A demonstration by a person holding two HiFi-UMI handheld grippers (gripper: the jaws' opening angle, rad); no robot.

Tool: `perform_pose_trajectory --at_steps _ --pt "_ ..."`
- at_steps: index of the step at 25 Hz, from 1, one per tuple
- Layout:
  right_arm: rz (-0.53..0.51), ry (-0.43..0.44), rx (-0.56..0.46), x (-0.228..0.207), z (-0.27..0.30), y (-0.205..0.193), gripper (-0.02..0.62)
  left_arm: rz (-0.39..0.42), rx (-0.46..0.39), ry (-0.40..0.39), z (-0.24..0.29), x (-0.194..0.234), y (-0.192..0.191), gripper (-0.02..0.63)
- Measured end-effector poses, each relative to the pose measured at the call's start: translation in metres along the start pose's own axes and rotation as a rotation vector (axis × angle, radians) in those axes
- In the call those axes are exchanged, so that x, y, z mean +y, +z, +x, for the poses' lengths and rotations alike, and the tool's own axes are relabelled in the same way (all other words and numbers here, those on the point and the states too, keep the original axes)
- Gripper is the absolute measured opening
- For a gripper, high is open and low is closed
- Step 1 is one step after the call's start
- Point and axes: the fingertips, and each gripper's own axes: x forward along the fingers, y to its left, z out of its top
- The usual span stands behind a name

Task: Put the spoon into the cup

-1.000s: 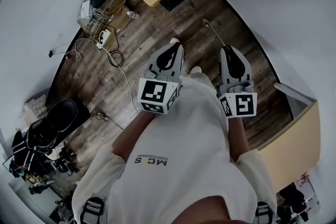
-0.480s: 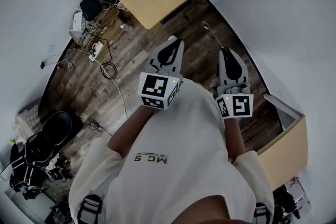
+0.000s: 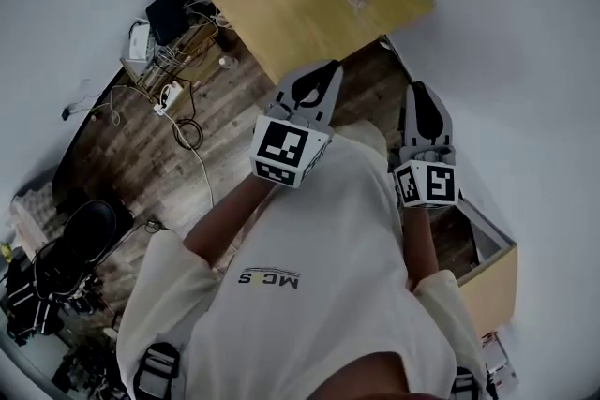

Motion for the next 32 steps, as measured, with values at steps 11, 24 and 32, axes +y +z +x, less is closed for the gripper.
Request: perform_pose_trajectory --at_steps 11,24,32 --pt "-0.024 0.013 0.051 -0.016 0.078 -0.004 0.06 -0.069 0.04 0.062 0.045 0.046 -0.006 0.014" --pt "-0.022 0.048 0.131 -0.051 0.154 -0.043 0.06 -0.121 0.099 0.136 0.094 0.083 -0.027 0.014" --pt "0.011 0.062 0.2 -0.065 0.195 -0.081 0.06 -0.128 0.124 0.158 0.114 0.093 -0.038 0.014"
